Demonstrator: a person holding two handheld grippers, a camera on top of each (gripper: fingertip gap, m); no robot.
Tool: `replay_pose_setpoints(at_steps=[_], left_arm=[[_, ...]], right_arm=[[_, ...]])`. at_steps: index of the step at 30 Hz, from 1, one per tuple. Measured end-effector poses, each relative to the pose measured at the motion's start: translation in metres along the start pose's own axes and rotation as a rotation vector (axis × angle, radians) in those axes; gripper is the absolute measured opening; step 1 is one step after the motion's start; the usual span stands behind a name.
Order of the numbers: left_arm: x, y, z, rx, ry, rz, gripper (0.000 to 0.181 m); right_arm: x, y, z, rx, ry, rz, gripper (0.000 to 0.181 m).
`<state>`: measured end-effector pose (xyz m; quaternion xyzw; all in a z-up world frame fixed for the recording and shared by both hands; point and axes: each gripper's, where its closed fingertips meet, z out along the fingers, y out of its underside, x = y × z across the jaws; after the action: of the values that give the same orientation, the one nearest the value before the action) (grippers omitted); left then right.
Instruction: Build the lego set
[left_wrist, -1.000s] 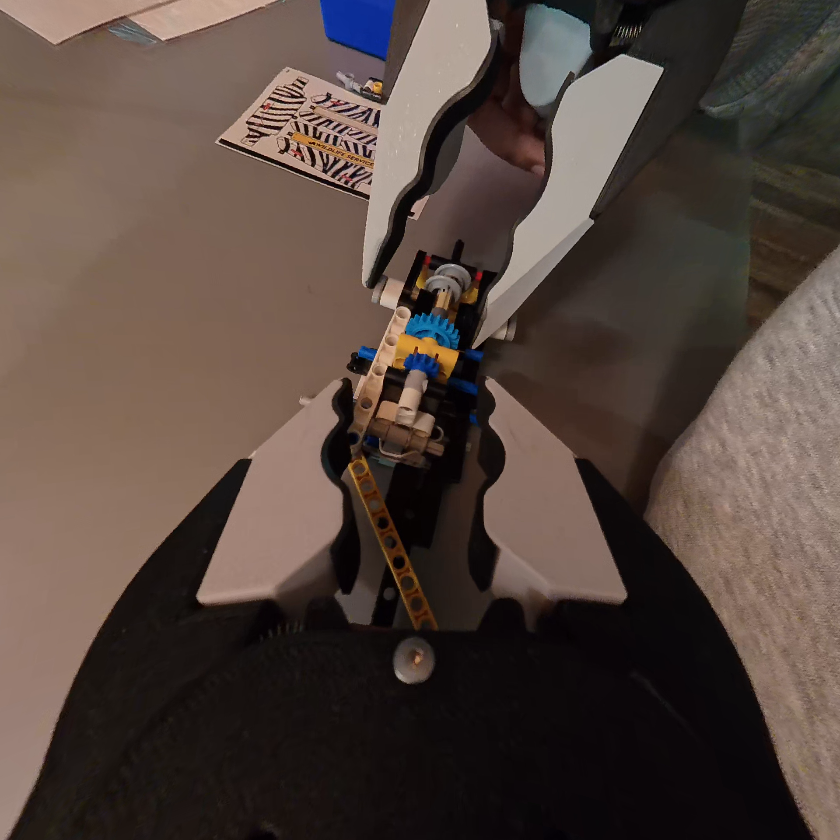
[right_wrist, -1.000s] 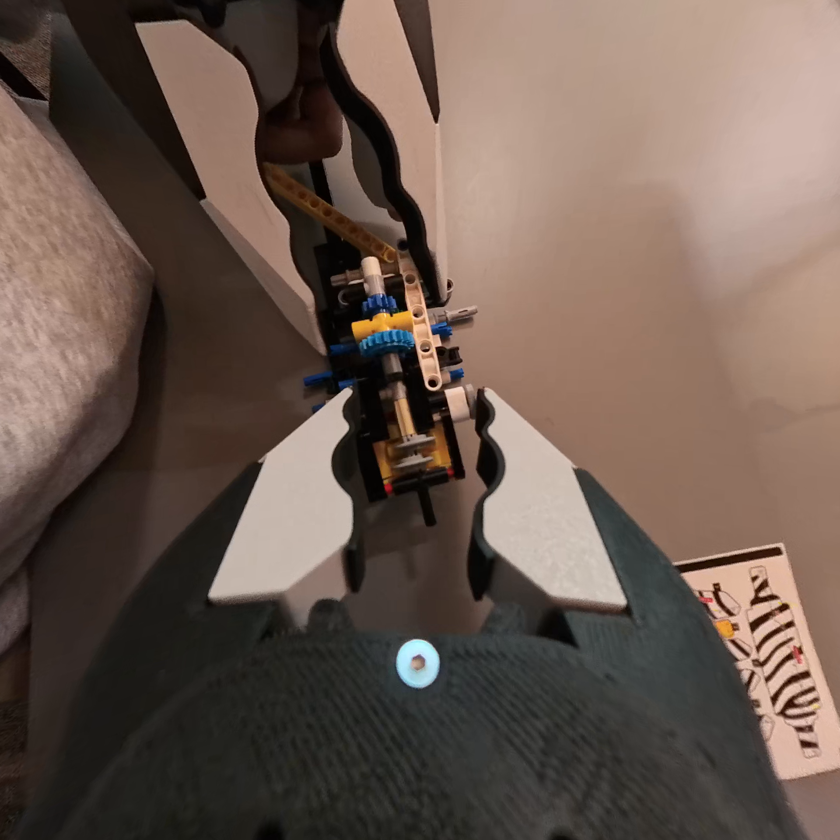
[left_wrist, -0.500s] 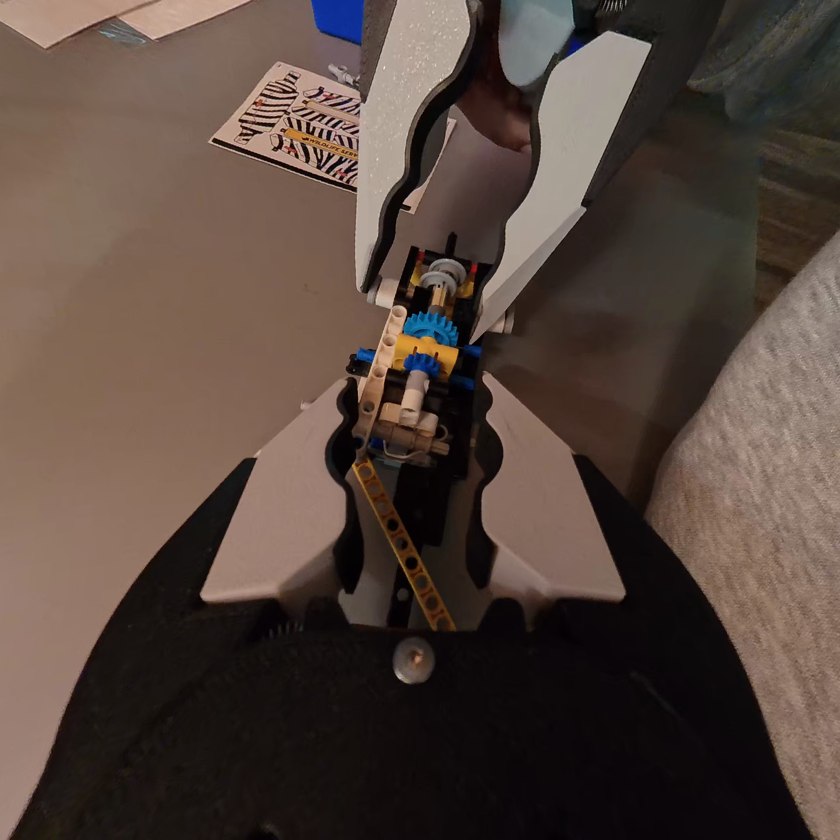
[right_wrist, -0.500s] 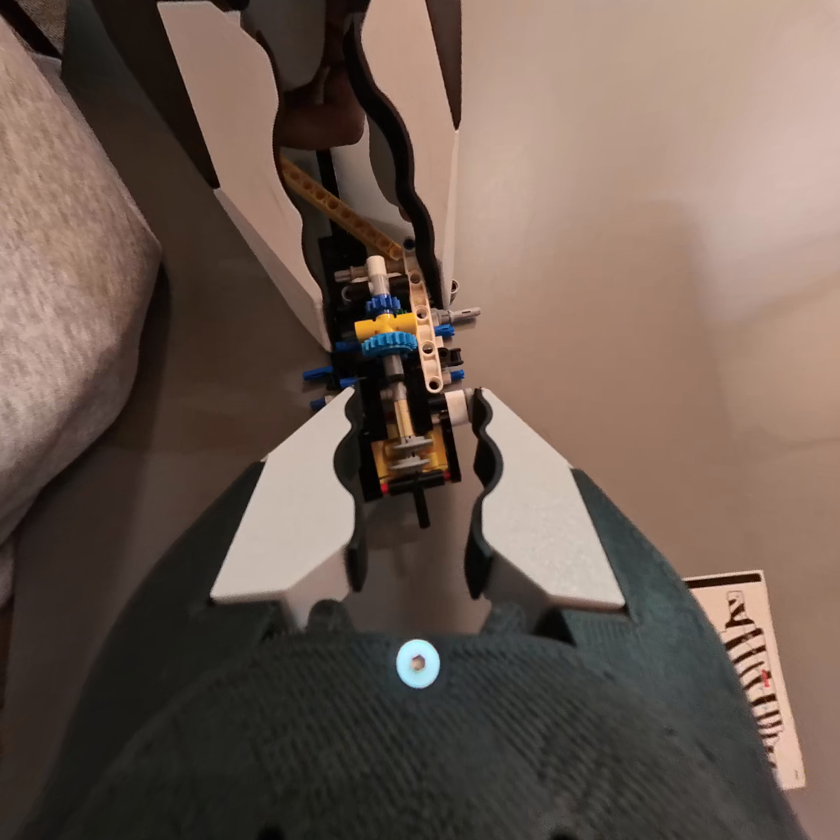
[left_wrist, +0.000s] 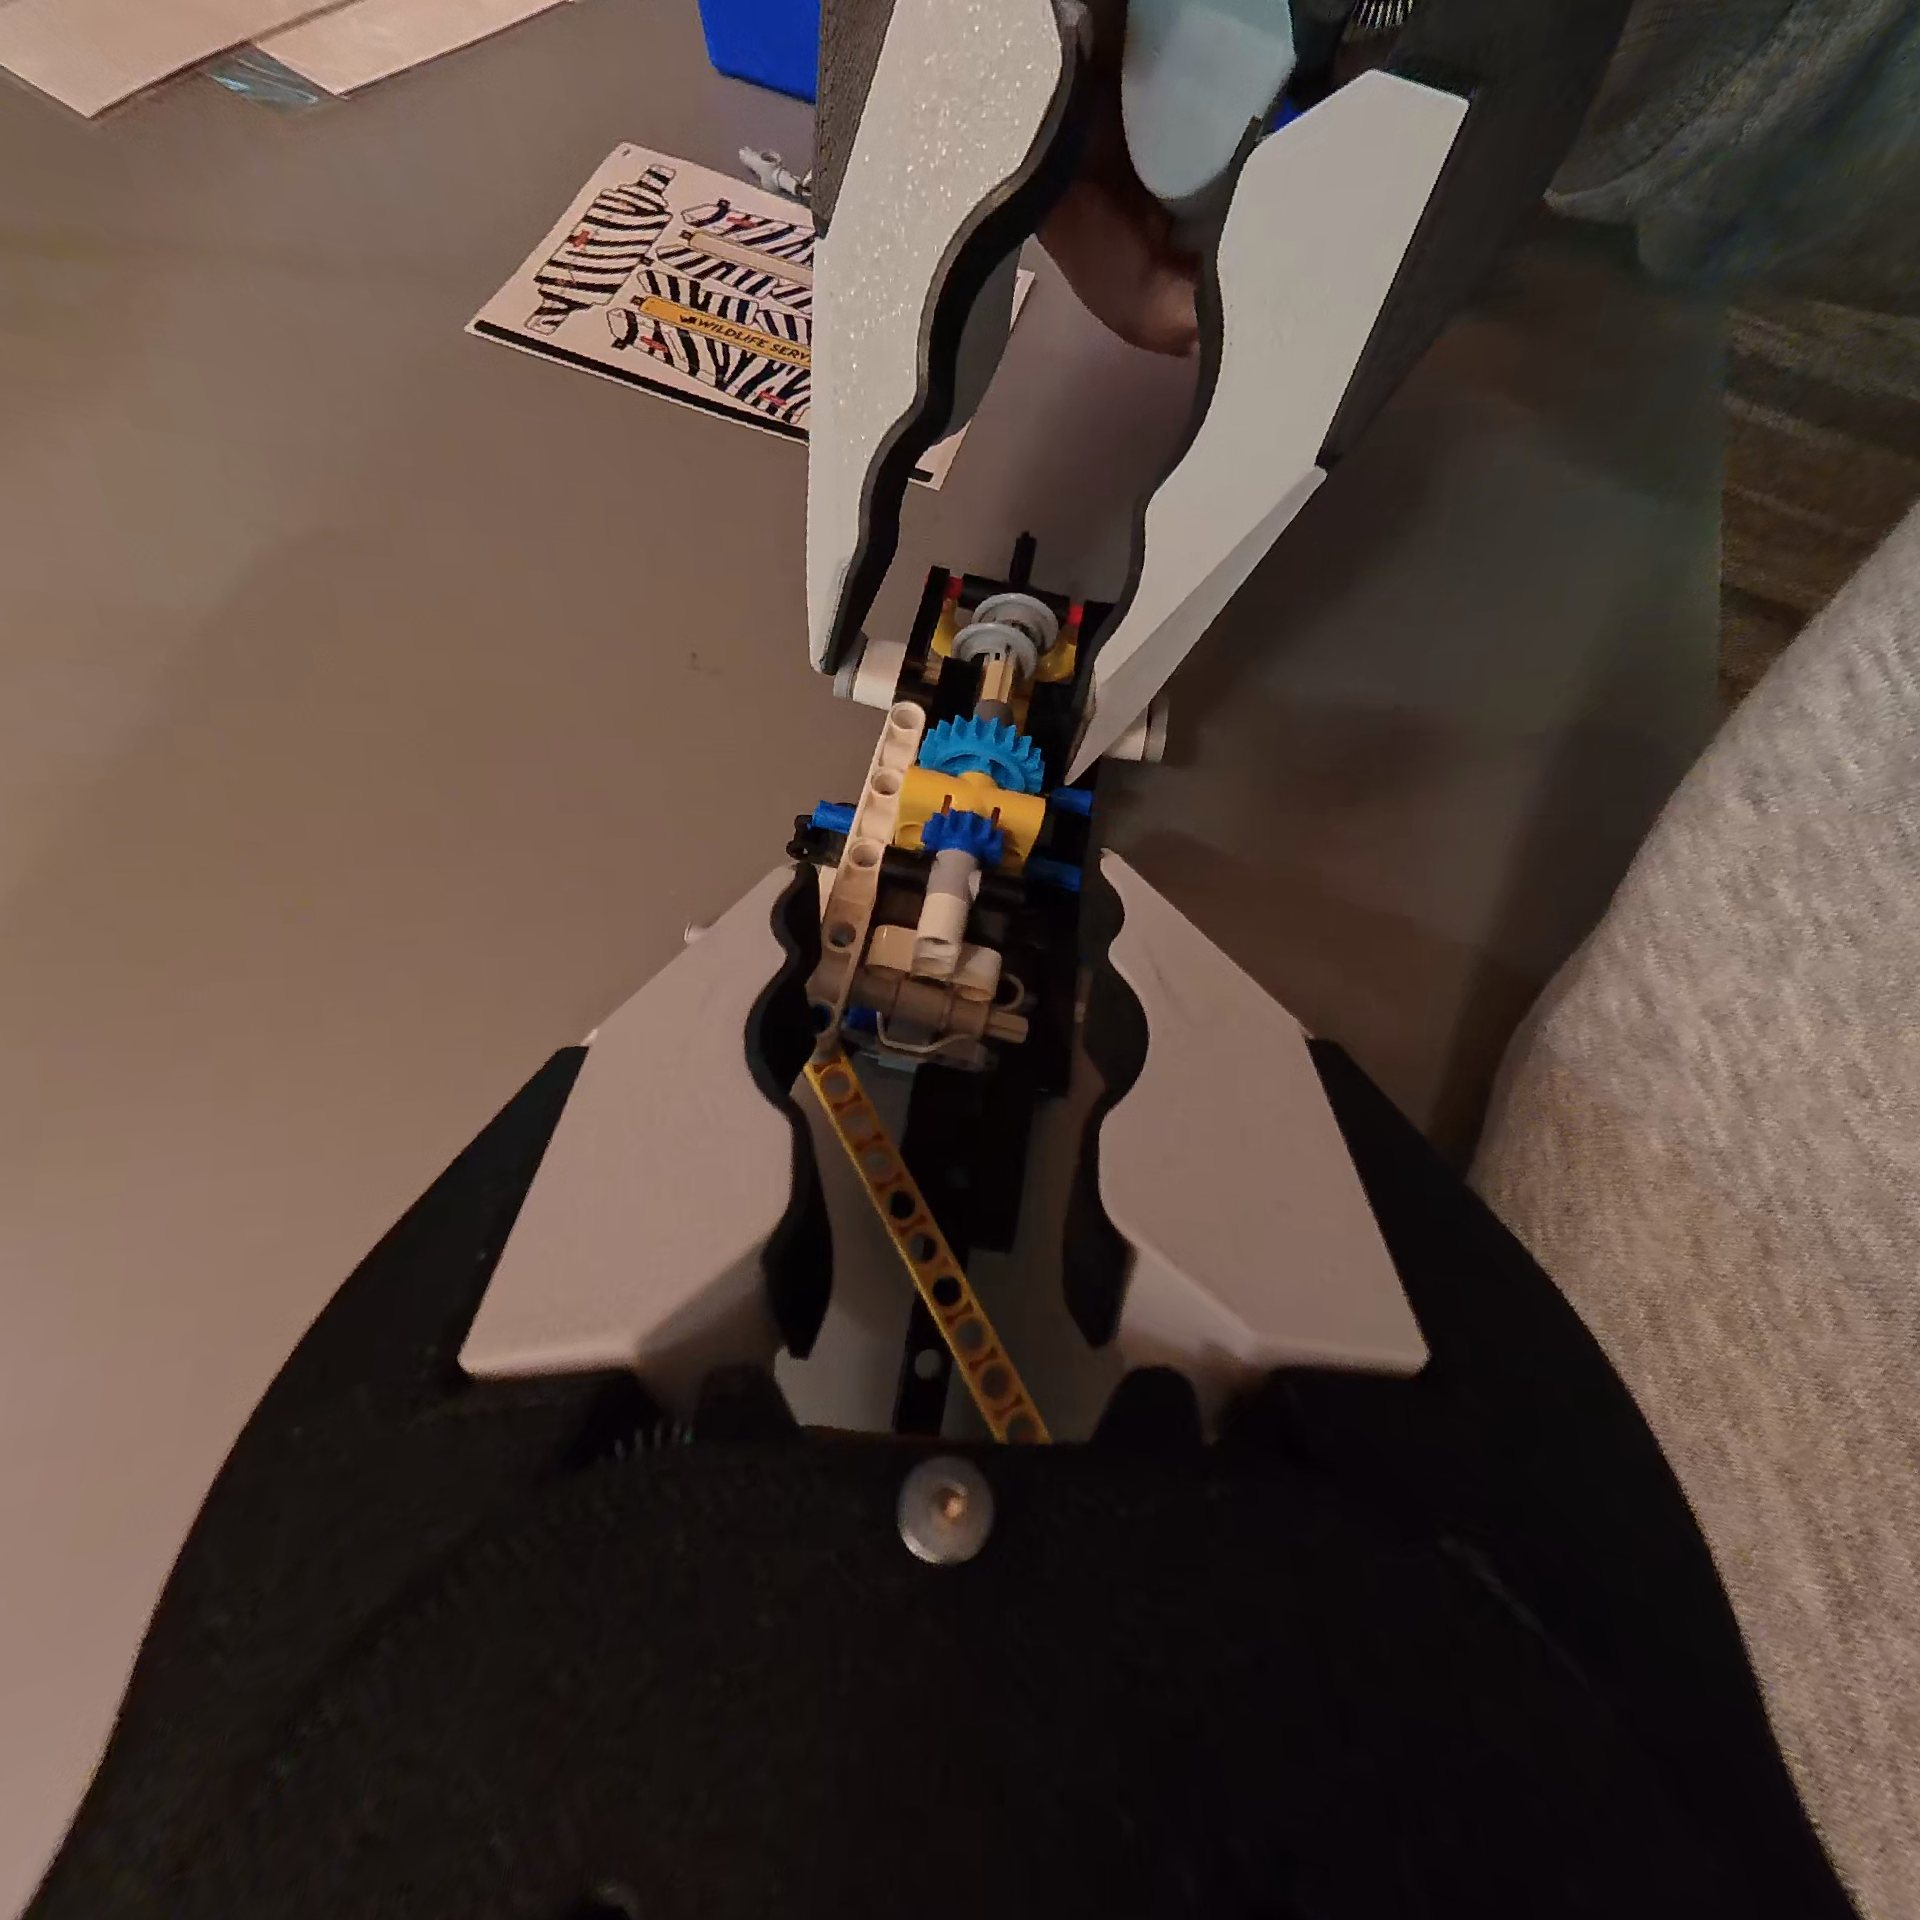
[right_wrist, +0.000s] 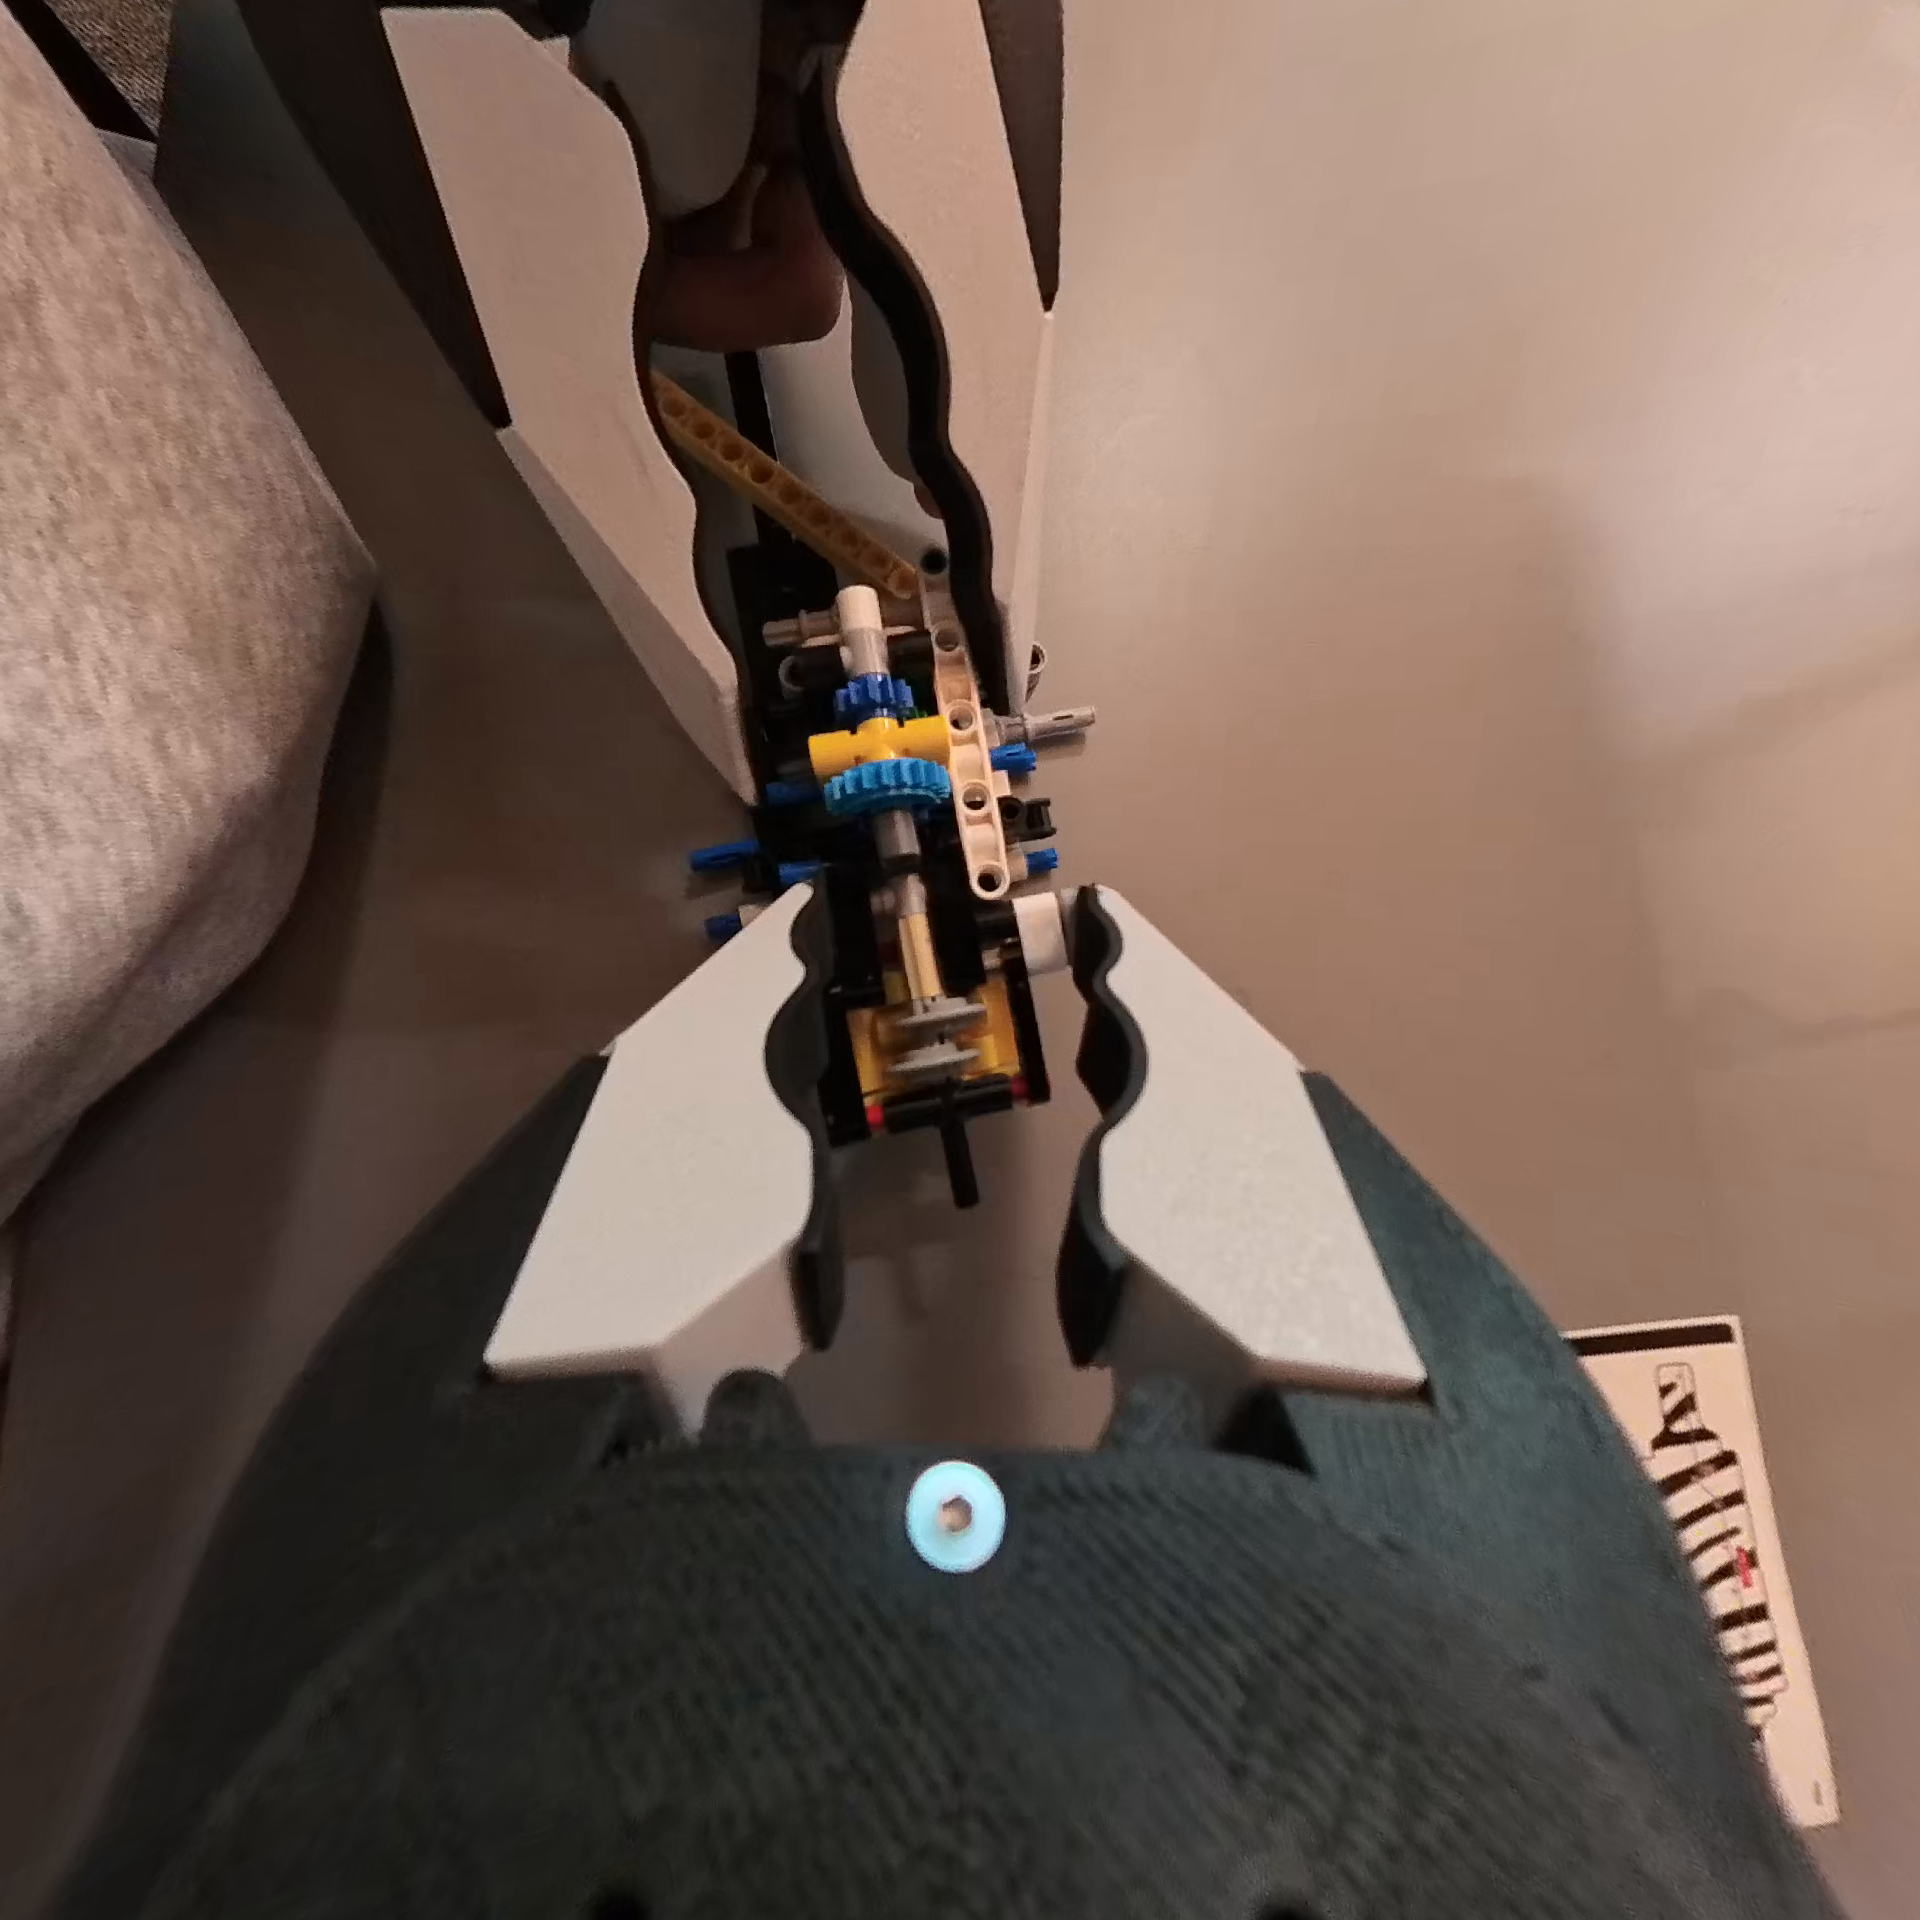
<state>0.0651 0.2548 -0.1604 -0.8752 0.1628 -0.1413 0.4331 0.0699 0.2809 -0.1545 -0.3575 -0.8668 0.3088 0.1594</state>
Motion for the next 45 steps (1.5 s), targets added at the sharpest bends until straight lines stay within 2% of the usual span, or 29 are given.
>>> replay_pose_setpoints(at_steps=[21, 27, 45], left_arm=[[0.0, -0.001, -0.001, 0.007, 0.009, -0.005, 0.052], [0.001, -0.001, -0.001, 0.005, 0.008, -0.001, 0.052], [0.002, -0.003, 0.001, 0.007, 0.013, 0.0, 0.051]], right_arm=[[-0.001, 0.0, -0.001, -0.019, 0.0, 0.013, 0.048], [-0.001, -0.003, -0.01, -0.011, -0.018, 0.056, 0.053], [0.0, 0.007, 0.001, -0.119, -0.042, 0.042, 0.051]])
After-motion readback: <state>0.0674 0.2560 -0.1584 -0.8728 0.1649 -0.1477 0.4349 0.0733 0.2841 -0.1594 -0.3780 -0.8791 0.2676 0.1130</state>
